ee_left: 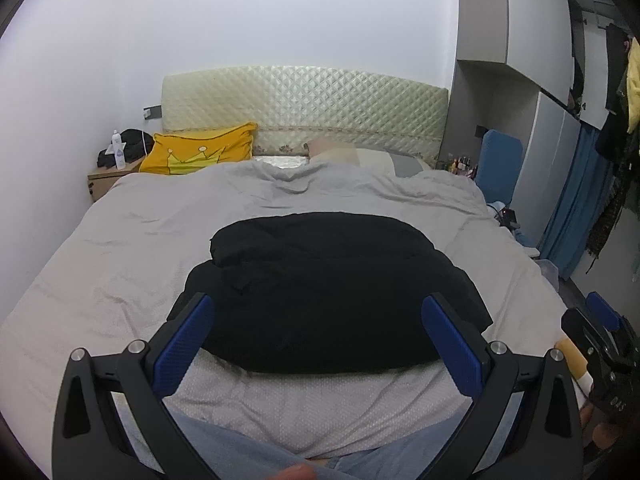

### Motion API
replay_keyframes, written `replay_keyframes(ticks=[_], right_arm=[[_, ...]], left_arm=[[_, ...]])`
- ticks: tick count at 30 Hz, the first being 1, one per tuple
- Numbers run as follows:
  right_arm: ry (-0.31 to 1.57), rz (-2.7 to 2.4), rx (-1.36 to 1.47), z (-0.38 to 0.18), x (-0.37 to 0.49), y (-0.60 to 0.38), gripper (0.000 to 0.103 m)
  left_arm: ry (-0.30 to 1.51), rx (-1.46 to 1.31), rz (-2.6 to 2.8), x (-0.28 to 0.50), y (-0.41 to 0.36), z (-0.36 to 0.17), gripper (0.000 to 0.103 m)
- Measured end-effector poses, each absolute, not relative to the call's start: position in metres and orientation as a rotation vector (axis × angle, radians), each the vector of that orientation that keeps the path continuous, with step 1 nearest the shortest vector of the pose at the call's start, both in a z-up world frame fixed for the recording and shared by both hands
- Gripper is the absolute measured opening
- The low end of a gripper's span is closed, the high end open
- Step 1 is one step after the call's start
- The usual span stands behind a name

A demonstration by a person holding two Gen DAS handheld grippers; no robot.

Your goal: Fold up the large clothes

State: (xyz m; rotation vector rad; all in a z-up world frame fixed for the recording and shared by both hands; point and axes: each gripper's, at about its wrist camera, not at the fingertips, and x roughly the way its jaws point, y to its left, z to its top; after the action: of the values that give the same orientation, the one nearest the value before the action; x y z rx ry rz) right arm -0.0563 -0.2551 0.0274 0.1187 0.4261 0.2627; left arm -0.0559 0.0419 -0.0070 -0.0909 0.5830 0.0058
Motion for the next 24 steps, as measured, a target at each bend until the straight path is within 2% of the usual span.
replay_keyframes(ticks=[24], right_arm=[[0.444,0.284,0.133,0.0243,-0.0599,-0.2527,0.103]], left_arm=[[0.597,-0.110,-0.009,-0.0634,0.0459,-0.0143,0.103]])
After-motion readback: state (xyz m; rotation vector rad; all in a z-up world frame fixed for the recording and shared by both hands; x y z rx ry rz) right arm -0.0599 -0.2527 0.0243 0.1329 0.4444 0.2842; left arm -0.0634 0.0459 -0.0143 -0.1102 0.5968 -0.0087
